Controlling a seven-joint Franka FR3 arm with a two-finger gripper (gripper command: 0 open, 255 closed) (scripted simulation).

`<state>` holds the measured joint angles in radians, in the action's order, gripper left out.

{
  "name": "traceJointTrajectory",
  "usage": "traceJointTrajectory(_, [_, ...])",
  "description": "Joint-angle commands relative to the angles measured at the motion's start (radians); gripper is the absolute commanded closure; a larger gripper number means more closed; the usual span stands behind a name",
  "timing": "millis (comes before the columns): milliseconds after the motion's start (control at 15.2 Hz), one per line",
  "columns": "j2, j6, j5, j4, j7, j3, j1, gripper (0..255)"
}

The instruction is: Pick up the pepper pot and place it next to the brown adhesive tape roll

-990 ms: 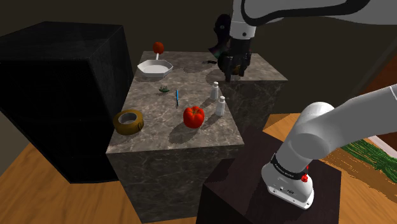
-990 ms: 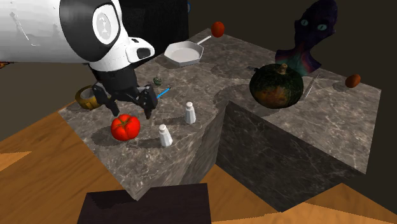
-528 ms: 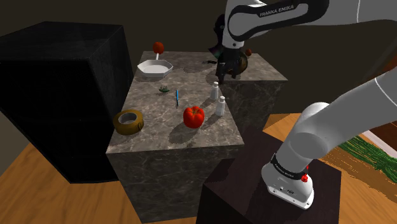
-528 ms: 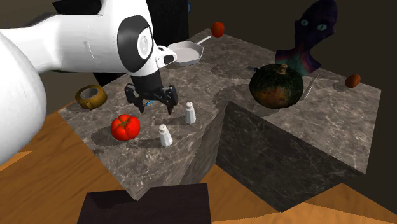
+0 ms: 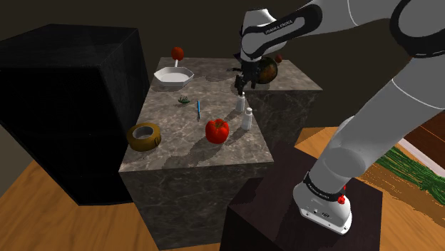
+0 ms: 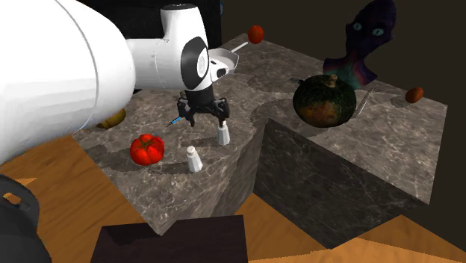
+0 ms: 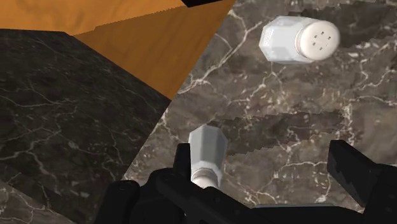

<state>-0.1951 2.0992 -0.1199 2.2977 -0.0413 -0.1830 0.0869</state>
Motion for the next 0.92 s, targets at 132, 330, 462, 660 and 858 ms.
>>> traceJointTrajectory(132, [0.145, 0.086, 0.001, -0.083, -0.036, -0.022, 0.011, 0])
traceJointTrajectory(330, [0.221, 0.134, 0.007, -0.123, -0.055, -0.032, 0.02, 0])
traceJointTrajectory(462, [0.236, 0.16, 0.009, -0.112, -0.057, -0.033, 0.022, 0])
traceJointTrajectory(660, [0.26, 0.199, 0.012, -0.097, -0.06, -0.034, 0.024, 0])
traceJointTrajectory(858, [0.273, 0.219, 0.014, -0.09, -0.061, -0.035, 0.026, 0])
